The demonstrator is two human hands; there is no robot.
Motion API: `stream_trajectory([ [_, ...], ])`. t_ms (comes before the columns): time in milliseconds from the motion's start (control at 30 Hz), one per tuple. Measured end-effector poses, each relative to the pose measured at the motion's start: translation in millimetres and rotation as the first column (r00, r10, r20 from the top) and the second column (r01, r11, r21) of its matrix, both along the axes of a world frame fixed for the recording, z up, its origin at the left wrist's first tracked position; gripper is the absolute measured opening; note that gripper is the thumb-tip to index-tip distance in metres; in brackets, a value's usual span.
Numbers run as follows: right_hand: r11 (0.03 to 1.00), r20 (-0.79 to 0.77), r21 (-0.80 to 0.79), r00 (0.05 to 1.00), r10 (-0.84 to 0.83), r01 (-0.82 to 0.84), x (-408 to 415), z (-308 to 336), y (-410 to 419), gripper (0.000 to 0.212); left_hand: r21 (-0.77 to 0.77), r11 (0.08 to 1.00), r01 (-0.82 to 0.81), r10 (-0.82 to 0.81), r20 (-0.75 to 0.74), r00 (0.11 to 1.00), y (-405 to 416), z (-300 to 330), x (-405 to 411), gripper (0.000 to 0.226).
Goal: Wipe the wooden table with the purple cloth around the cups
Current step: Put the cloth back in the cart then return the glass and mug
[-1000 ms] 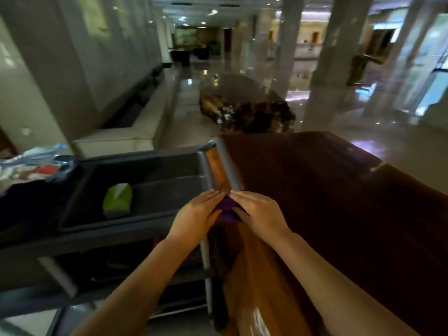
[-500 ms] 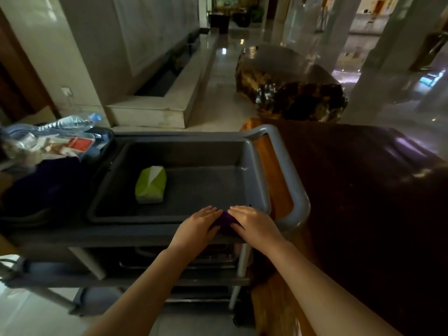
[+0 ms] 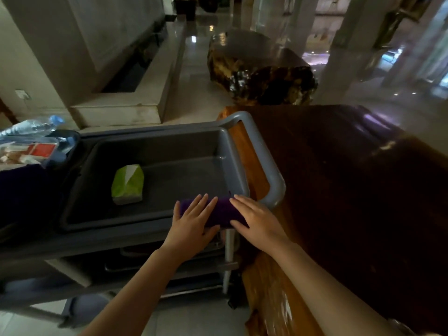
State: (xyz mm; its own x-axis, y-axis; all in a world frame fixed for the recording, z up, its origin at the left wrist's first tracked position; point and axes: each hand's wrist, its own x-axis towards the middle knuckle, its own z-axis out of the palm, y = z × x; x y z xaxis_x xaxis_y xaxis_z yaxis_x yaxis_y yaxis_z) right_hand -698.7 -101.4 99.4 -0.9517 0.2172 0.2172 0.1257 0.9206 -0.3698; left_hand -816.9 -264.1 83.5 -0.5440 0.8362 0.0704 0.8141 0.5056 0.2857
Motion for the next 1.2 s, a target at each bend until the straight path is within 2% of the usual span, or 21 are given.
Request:
stream_trajectory([
  [167,0.964,-0.111,0.003,0.958,-0.263,0.265,103.4,8.4,25.6,0.048,0.154,0.963,0.221,-0.235,0.083,0.968,52.3,4.0,70.8,0.07],
  [300,0.823,-0.106,-0.09,0.816,-0.568,0.561,210.9,-4.2,42.9,0.041,0.197,0.926,0.322,-0.367,0.269,0.89,98.9,-13.4,150.3,0.089],
  [467,0.548,0.0,-0.192,0.559,-0.829,0.814,339.6,-22.2,58.2,0.039,0.095,0.889,0.447,-0.432,0.495,0.754,134.5,-43.6,238.8,0.106],
  [600,0.242,0.101,-0.237,0.271,-0.957,0.941,411.5,-39.6,60.5,0.042,-0.003,0.926,0.378,-0.276,0.678,0.681,148.0,-68.9,290.9,0.113],
  [633,0.19,0.141,-0.248,0.229,-0.963,0.95,424.9,-46.0,60.0,0.043,0.0,0.935,0.355,-0.253,0.701,0.667,150.0,-76.2,301.1,0.114],
  [800,0.051,0.333,-0.377,0.187,-0.924,0.925,463.0,-89.9,57.4,0.043,-0.008,0.969,0.246,-0.15,0.774,0.615,159.1,-114.7,332.8,0.118],
  [933,0.023,0.421,-0.463,0.242,-0.874,0.886,465.4,-126.3,64.0,0.04,-0.027,0.977,0.209,-0.105,0.799,0.593,168.5,-146.4,348.6,0.115],
  [1067,-0.011,0.412,-0.516,0.236,-0.88,0.857,461.0,-143.5,72.4,0.023,0.023,0.987,0.16,-0.112,0.811,0.574,175.0,-165.2,364.3,0.103],
  [1200,0.052,0.326,-0.55,0.271,-0.905,0.833,467.9,-146.9,78.3,0.017,0.088,0.989,0.115,-0.138,0.806,0.575,182.9,-168.7,381.9,0.091],
])
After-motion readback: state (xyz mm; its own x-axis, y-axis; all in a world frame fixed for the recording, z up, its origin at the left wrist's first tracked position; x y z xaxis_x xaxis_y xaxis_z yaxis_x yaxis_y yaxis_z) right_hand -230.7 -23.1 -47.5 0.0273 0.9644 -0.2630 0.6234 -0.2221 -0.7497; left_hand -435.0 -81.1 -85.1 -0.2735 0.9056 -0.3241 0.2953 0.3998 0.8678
